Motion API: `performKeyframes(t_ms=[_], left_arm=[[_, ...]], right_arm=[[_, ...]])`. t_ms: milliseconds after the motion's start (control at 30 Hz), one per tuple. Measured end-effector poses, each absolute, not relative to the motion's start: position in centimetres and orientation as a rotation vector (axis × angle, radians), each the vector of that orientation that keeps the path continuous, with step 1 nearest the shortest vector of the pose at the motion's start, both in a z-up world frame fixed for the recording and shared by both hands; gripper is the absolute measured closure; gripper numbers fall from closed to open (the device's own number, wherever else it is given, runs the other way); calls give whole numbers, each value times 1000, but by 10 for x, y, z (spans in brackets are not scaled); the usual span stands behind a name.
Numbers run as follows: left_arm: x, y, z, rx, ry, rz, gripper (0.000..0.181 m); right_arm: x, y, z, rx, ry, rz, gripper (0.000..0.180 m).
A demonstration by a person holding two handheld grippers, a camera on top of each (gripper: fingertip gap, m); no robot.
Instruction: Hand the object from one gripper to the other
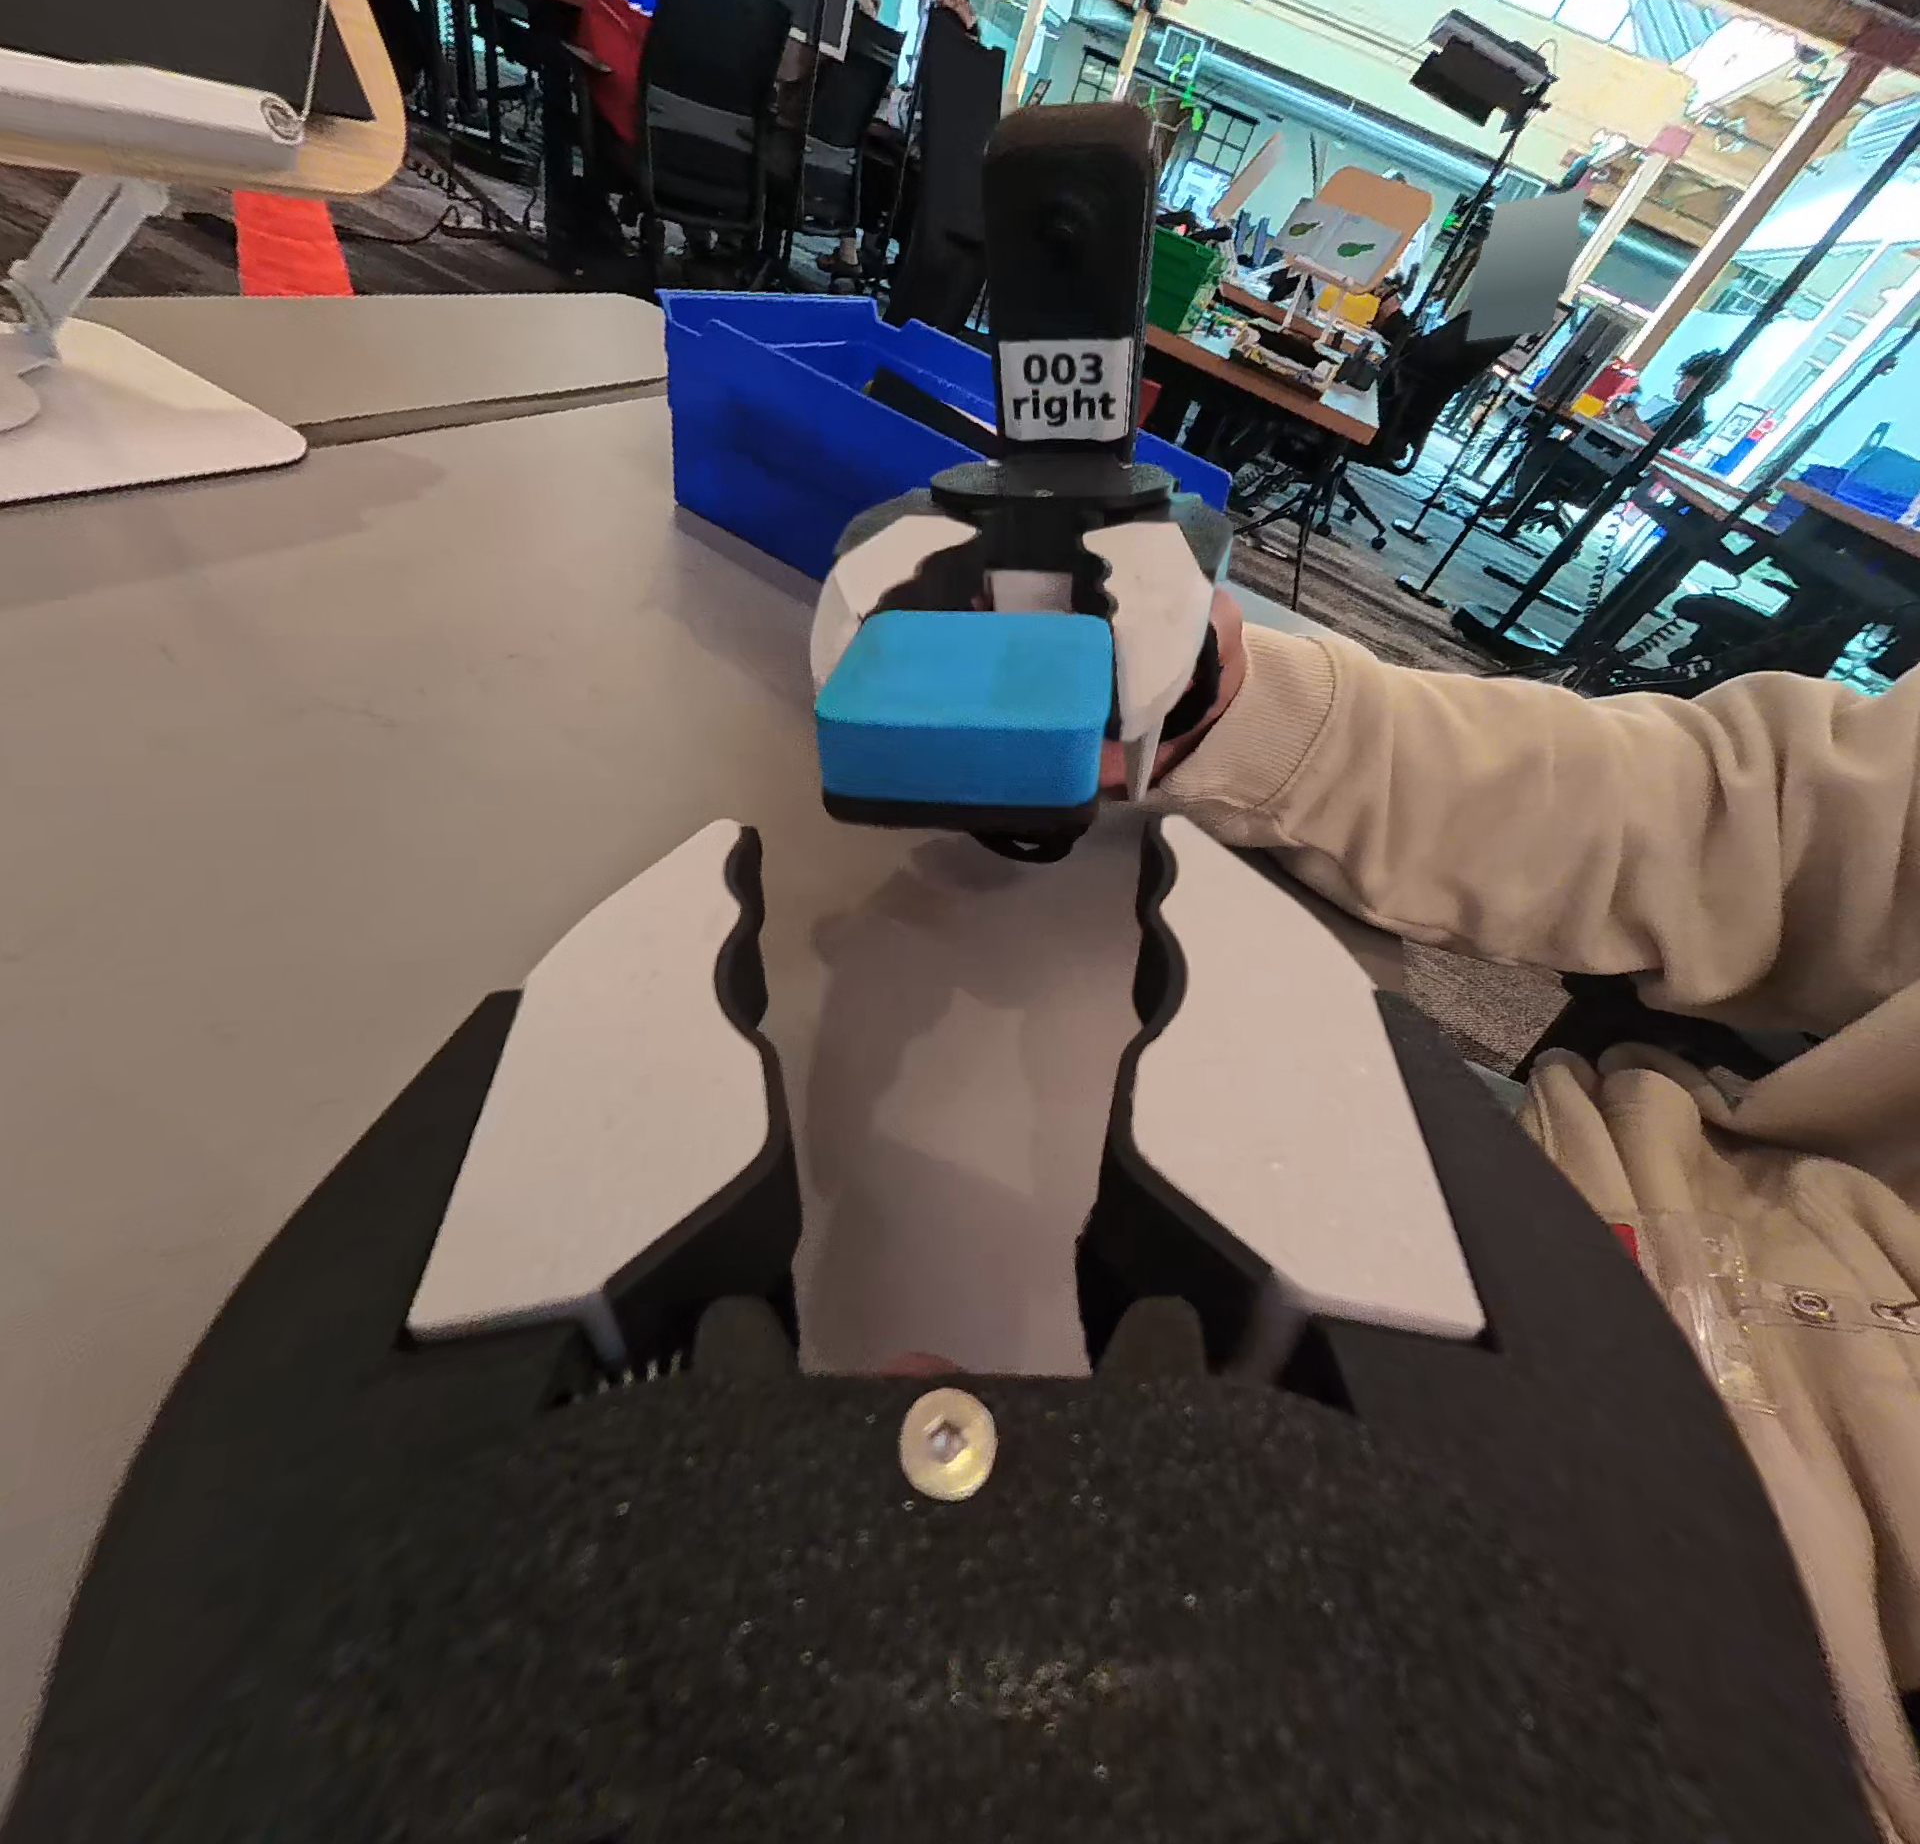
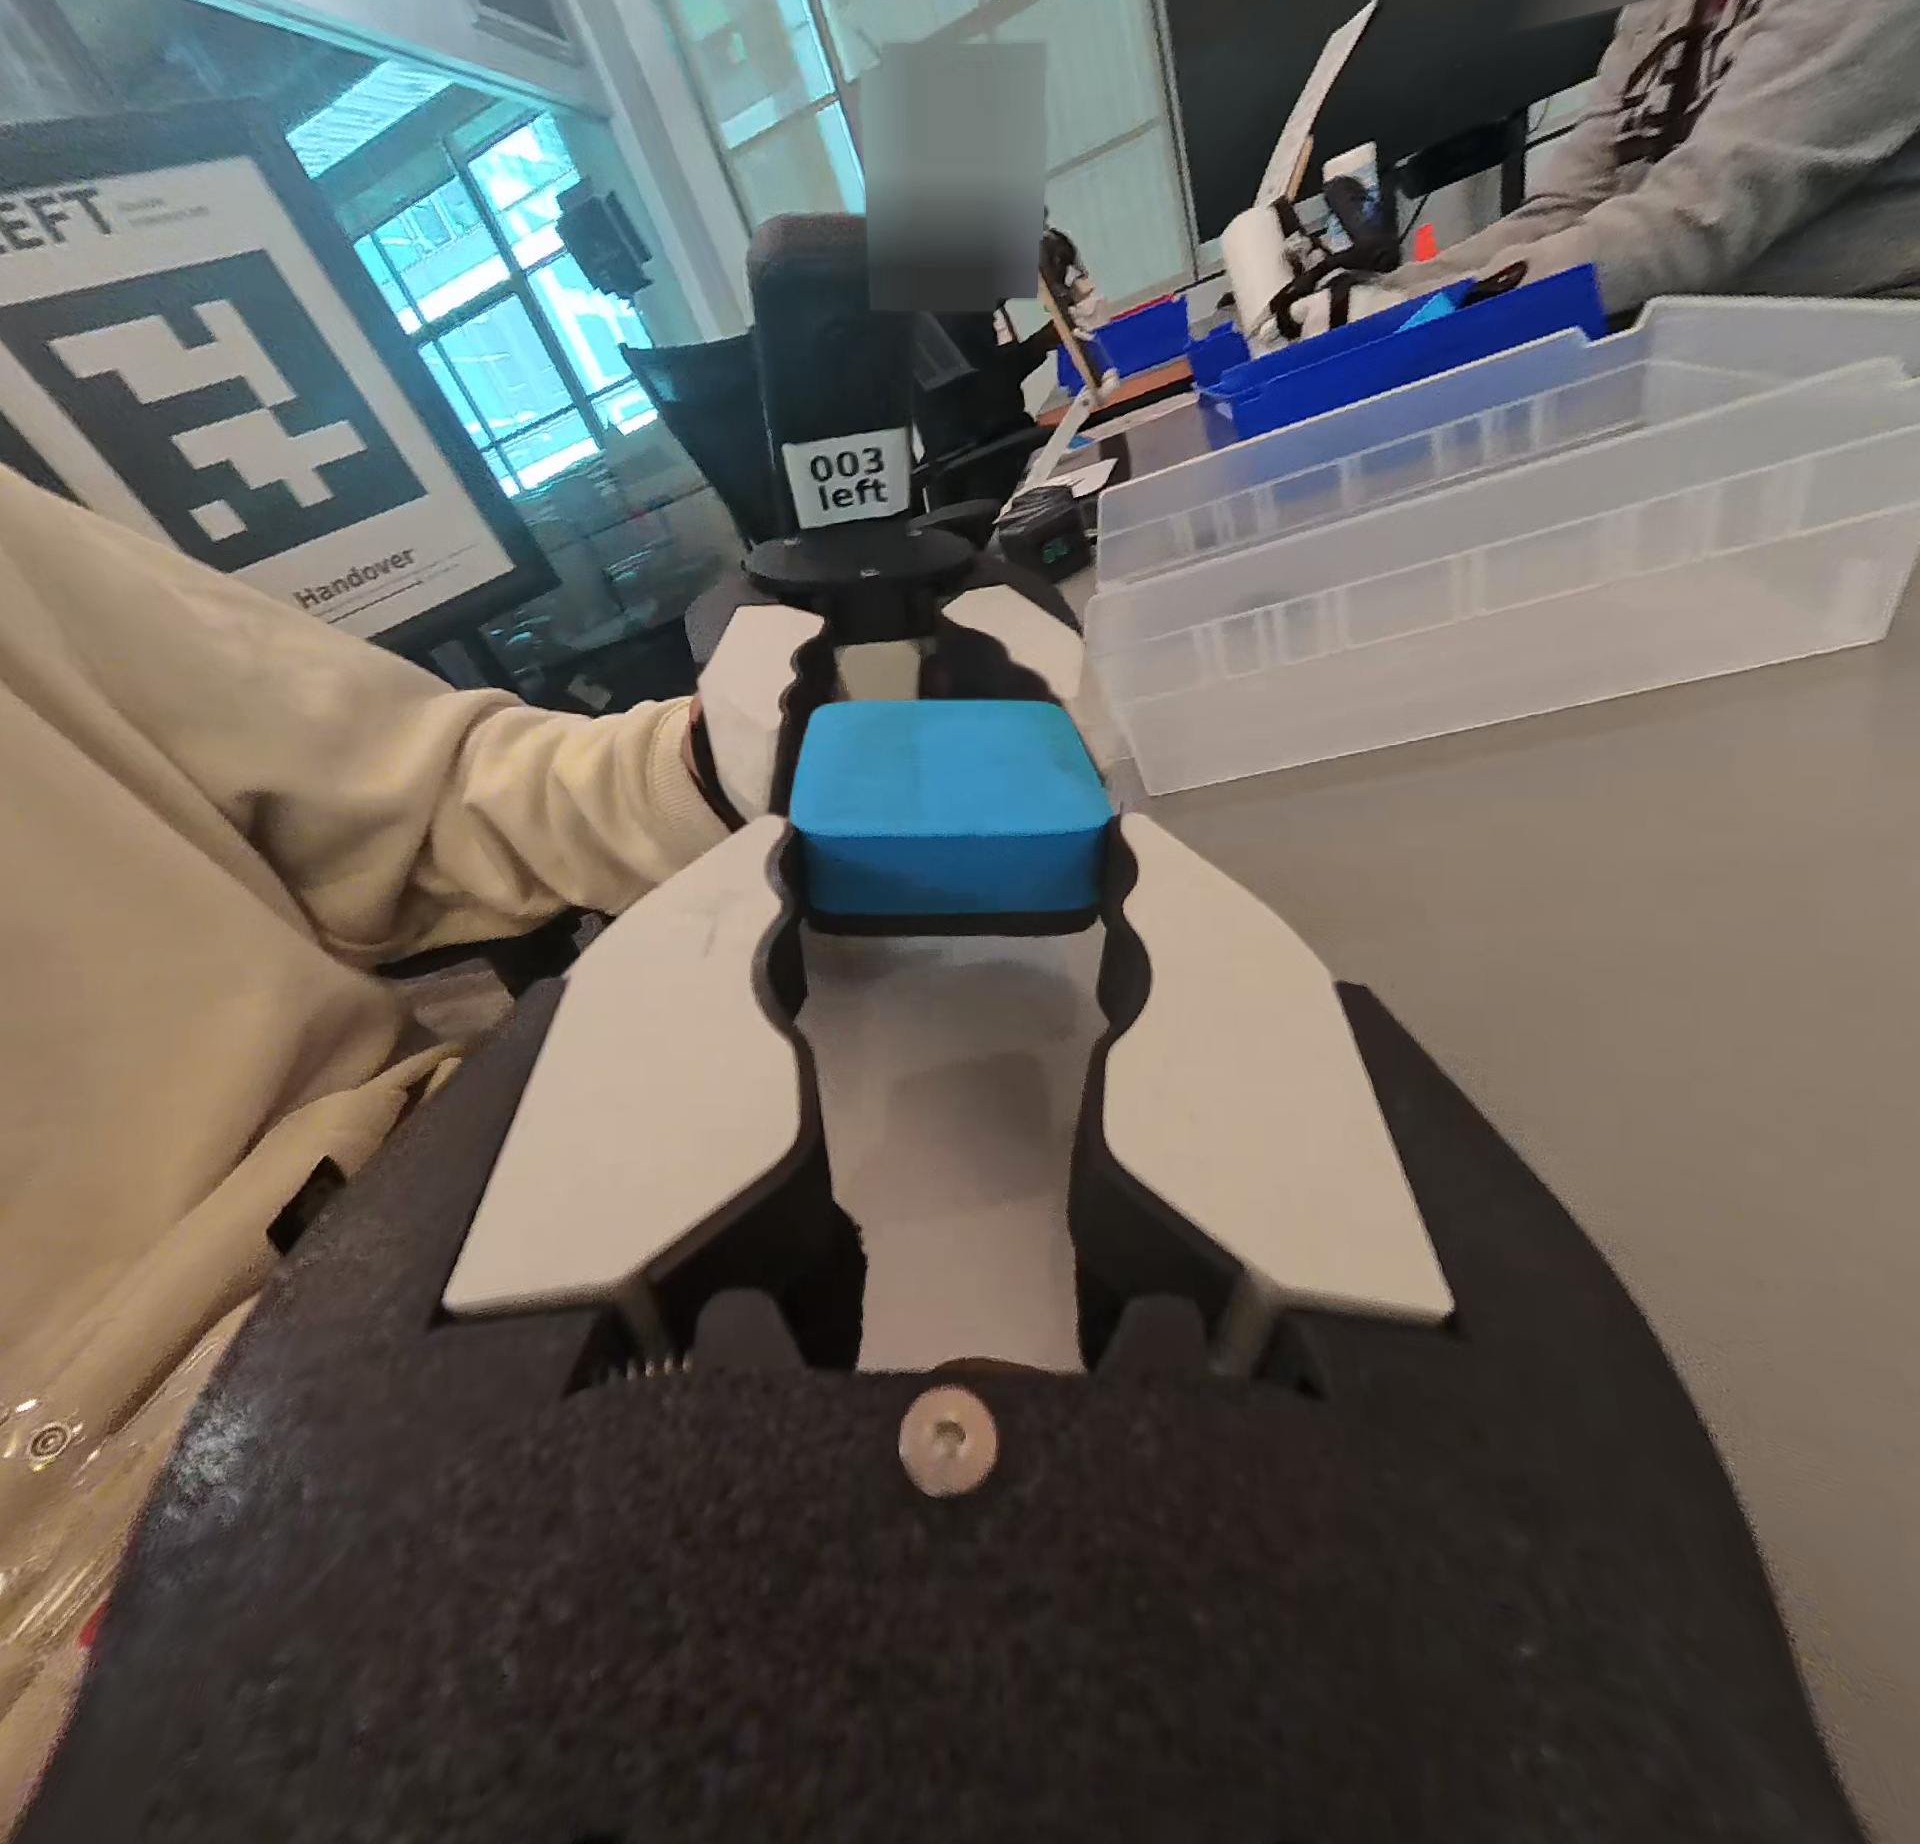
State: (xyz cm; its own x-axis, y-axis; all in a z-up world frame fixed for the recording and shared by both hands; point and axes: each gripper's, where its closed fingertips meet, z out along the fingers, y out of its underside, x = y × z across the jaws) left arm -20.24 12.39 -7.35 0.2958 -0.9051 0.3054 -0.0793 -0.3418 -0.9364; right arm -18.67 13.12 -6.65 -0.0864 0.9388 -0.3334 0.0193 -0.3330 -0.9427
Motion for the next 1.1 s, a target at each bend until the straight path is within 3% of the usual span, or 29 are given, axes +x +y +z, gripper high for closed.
performKeyframes(t_ms=[167, 233, 433, 633, 800, 1100], left_arm=[[-199, 116, -73, -1650, 949, -1196, 114], [-197, 112, -75, -1658, 976, -1215, 126], [-202, 113, -72, -1684, 971, -1226, 127], [-222, 128, -63, -1721, 793, -1380, 127], [-227, 128, -56, -1733, 688, -1574, 127], [-203, 100, -60, -1823, 720, -1852, 127]], right_arm=[[-198, 117, -72, -1417, -1166, 1547, 126], [-201, 113, -75, -1416, -1186, 1551, 126], [-199, 115, -75, -1421, -1163, 1585, 123], [-181, 142, -81, -1331, -1221, 1175, 115], [-181, 144, -95, -1306, -1325, 983, 124], [-196, 110, -56, -1020, -1417, 864, 141]])
